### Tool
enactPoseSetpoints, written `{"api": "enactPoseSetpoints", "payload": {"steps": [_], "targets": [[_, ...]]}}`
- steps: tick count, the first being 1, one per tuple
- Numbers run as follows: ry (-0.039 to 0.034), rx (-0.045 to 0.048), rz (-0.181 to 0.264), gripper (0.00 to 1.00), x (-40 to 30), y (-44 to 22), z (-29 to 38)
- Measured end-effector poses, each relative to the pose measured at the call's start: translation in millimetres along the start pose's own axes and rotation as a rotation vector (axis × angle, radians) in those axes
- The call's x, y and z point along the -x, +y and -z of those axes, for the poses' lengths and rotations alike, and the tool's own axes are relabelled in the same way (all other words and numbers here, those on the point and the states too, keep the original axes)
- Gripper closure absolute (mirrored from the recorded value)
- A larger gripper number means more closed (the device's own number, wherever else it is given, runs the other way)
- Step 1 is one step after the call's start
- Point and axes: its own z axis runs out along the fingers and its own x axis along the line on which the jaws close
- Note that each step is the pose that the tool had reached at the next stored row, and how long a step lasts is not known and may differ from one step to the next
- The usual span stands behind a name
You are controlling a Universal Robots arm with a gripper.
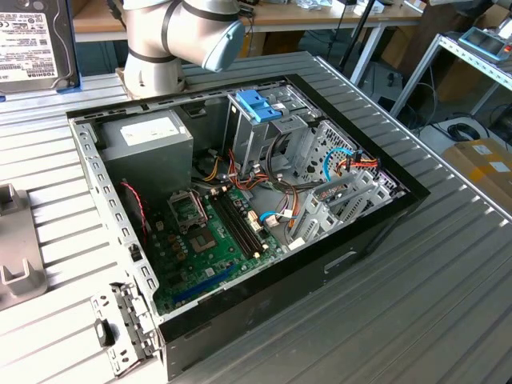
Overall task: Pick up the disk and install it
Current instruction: 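Pick up the disk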
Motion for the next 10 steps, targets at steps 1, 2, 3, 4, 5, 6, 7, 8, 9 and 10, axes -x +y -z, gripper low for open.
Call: {"api": "enactPoseSetpoints", "payload": {"steps": [1,2,3,4,5,6,7,8,9,10], "targets": [[0.0000,-0.0001,0.000,0.63,0.0,-0.1,-0.1],[0.0000,0.0000,0.000,0.63,-0.2,-0.2,0.0],[0.0000,0.0000,0.000,0.63,-0.6,-0.2,0.0],[0.0000,0.0000,0.000,0.63,-1.0,-0.2,0.1],[0.0000,-0.0001,0.000,0.63,-1.7,-0.1,0.1],[0.0000,0.0000,0.000,0.63,-2.5,-0.1,0.2],[-0.0001,-0.0001,0.000,0.63,-3.7,-0.1,0.3],[-0.0001,-0.0001,0.000,0.63,-4.9,0.0,0.4],[-0.0001,-0.0001,0.000,0.63,-6.0,0.0,0.5],[0.0000,-0.0001,0.000,0.63,-7.2,0.0,0.6]]}}
